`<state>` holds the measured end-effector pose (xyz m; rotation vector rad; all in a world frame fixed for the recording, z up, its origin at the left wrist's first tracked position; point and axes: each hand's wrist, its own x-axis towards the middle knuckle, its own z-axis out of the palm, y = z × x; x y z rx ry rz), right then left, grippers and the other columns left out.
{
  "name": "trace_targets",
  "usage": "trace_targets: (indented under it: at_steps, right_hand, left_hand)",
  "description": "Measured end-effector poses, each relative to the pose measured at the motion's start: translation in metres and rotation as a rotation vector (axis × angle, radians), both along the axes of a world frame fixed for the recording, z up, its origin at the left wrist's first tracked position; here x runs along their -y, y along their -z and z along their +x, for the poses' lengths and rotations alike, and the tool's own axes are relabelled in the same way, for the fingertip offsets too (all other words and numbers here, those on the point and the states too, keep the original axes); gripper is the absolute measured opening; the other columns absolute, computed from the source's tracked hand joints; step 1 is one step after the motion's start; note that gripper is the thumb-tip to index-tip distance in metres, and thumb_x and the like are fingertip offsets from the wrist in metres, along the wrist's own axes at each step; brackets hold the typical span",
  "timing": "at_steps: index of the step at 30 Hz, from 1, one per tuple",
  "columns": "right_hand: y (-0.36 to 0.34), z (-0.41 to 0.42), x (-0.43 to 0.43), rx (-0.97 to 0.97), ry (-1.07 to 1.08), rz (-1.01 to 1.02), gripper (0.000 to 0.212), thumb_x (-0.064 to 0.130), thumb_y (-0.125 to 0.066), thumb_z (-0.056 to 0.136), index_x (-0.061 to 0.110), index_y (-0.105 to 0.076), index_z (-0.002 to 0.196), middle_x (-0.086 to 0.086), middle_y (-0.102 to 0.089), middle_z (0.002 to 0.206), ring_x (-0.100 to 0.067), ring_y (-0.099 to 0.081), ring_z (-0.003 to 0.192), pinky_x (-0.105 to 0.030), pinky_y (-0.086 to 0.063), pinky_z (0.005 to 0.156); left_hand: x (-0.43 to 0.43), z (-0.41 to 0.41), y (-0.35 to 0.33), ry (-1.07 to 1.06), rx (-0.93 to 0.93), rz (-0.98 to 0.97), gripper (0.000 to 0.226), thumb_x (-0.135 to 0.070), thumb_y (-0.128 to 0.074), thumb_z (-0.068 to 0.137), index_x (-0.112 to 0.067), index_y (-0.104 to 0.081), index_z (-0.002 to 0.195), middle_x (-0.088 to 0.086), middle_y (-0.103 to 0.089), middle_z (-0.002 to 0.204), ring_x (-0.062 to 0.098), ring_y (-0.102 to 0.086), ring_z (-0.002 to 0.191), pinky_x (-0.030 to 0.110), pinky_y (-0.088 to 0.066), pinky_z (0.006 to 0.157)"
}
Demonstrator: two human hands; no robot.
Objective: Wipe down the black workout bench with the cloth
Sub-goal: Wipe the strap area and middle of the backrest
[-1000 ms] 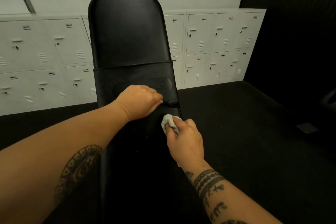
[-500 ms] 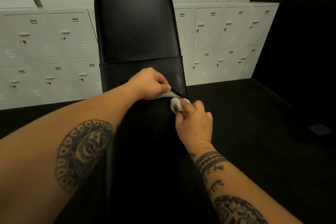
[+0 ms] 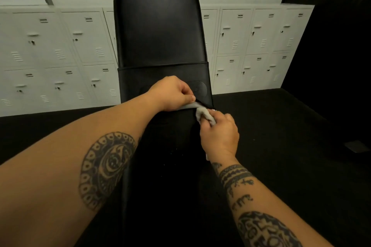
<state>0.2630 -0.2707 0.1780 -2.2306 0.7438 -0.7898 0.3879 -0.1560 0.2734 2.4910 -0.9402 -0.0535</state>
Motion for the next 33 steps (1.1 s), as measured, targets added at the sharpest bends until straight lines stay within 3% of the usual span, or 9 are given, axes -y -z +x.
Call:
trace_targets:
  at_steps: [5,8,13,15,20,23,26,29,33]
  right_hand:
    - [0.004,0.001,-0.008,0.053,0.085,0.307,0.027,0.046,-0.057,0.09,0.035,-0.067,0.112,0.009,-0.058,0.096,-0.009,-0.057,0.085,-0.036,-0.053,0.081]
    - [-0.001,0.002,-0.018,0.045,0.085,0.167,0.029,0.041,-0.056,0.094,0.028,-0.066,0.117,0.007,-0.049,0.097,-0.008,-0.049,0.078,-0.029,-0.044,0.073]
    - [-0.001,0.009,-0.041,0.061,0.035,0.077,0.032,0.039,-0.056,0.094,0.023,-0.067,0.12,0.002,-0.051,0.1,-0.016,-0.055,0.082,-0.034,-0.049,0.075]
    - [-0.001,0.012,-0.053,0.069,-0.003,0.06,0.034,0.039,-0.057,0.093,0.022,-0.067,0.12,-0.001,-0.054,0.105,-0.022,-0.058,0.087,-0.04,-0.051,0.082]
    - [-0.013,0.027,-0.088,0.166,-0.004,0.176,0.035,0.038,-0.056,0.095,0.014,-0.068,0.116,-0.005,-0.057,0.106,-0.017,-0.049,0.082,-0.026,-0.034,0.071]
    - [-0.017,0.03,-0.103,0.178,-0.088,0.139,0.031,0.037,-0.056,0.095,0.014,-0.068,0.112,-0.005,-0.056,0.104,-0.017,-0.049,0.081,-0.028,-0.037,0.072]
    - [-0.009,0.028,-0.107,0.138,-0.264,-0.105,0.02,0.031,-0.06,0.088,0.017,-0.068,0.1,-0.005,-0.057,0.096,-0.029,-0.058,0.08,-0.038,-0.046,0.074]
    - [0.0,0.023,-0.085,0.109,-0.323,-0.383,0.026,0.029,-0.065,0.079,0.023,-0.071,0.103,-0.007,-0.059,0.09,-0.034,-0.059,0.072,-0.037,-0.04,0.067]
    - [-0.002,0.018,-0.071,0.066,-0.157,-0.185,0.03,0.032,-0.062,0.085,0.027,-0.071,0.114,-0.004,-0.059,0.097,-0.029,-0.06,0.086,-0.043,-0.049,0.081]
  left_hand:
    - [-0.01,-0.015,0.003,0.069,0.138,0.098,0.019,-0.041,-0.064,0.095,-0.036,-0.076,0.11,-0.015,-0.07,0.097,0.011,-0.065,0.098,0.034,-0.054,0.089]
    - [-0.028,-0.023,0.008,0.165,0.323,0.217,0.031,-0.043,-0.062,0.096,-0.036,-0.068,0.127,-0.011,-0.068,0.12,0.014,-0.062,0.111,0.041,-0.053,0.095]
    - [-0.092,-0.028,0.014,0.101,0.517,0.329,0.032,-0.045,-0.056,0.099,-0.03,-0.068,0.125,-0.006,-0.07,0.114,0.018,-0.064,0.107,0.039,-0.055,0.089]
    - [-0.103,-0.03,0.018,0.013,0.437,0.247,0.029,-0.042,-0.058,0.099,-0.03,-0.072,0.121,-0.005,-0.073,0.113,0.019,-0.066,0.105,0.037,-0.054,0.09]
    - [-0.091,-0.012,0.002,-0.225,0.024,0.068,0.014,-0.037,-0.073,0.091,-0.032,-0.079,0.102,-0.007,-0.074,0.099,0.014,-0.065,0.098,0.03,-0.051,0.091]
    - [-0.091,-0.003,0.0,-0.242,-0.116,0.041,0.006,-0.035,-0.074,0.091,-0.036,-0.075,0.086,-0.011,-0.07,0.089,0.012,-0.063,0.091,0.031,-0.05,0.089]
    - [-0.09,0.003,0.002,-0.259,-0.211,-0.041,0.015,-0.029,-0.077,0.089,-0.033,-0.074,0.075,-0.009,-0.067,0.071,0.012,-0.06,0.074,0.029,-0.049,0.075]
    - [-0.09,0.006,0.004,-0.269,-0.246,-0.088,0.014,-0.027,-0.079,0.086,-0.03,-0.076,0.073,-0.008,-0.064,0.061,0.013,-0.057,0.065,0.028,-0.047,0.069]
    - [-0.089,0.005,0.003,-0.273,-0.263,-0.108,0.013,-0.027,-0.081,0.085,-0.028,-0.076,0.073,-0.005,-0.066,0.064,0.015,-0.059,0.066,0.028,-0.049,0.066]
